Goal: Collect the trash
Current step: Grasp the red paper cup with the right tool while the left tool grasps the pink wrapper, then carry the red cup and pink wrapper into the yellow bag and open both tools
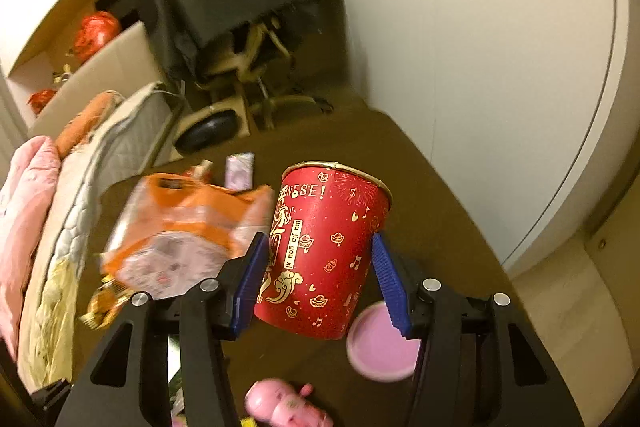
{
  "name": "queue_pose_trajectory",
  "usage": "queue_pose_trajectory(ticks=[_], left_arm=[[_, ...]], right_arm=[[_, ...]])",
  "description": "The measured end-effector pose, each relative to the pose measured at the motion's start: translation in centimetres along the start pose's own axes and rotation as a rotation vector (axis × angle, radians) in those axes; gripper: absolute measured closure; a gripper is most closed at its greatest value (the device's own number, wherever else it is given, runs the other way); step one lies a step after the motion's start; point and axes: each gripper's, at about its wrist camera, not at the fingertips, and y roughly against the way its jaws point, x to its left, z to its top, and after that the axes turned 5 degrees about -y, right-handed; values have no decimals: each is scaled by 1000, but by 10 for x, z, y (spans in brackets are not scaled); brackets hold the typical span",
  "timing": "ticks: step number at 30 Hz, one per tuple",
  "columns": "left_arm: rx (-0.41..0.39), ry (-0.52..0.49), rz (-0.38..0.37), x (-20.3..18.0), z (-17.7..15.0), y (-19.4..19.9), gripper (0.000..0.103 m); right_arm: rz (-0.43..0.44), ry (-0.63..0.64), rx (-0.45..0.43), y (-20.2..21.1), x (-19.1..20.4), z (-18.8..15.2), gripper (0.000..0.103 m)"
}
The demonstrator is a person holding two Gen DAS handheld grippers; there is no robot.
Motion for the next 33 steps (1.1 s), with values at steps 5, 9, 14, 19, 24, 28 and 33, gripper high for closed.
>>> queue_pose_trajectory(ticks=[5, 9, 14, 19, 24, 28, 33], left_arm=[[18, -16, 13, -8, -2, -7, 46], [37, -52, 35, -17, -1, -16, 54], [98, -59, -6, -29, -4, -31, 85], [36, -53, 19, -33, -6, -10, 95], [-40, -59, 64, -30, -6, 23, 96], [-89, -35, 78, -19, -9, 52, 96], [-149, -3, 107, 3, -10, 89, 96]], right_arm=[[11, 52, -37, 43, 4, -28, 53], [-20, 71, -48, 61, 0, -54, 53], [-39, 64, -37, 75, -8, -81, 53], [-38, 75, -34, 83, -6, -87, 53], [-19, 84, -49, 92, 4, -91, 53], [5, 98, -55, 96, 19, -92, 53], [46, 137, -74, 102, 49, -89, 53]])
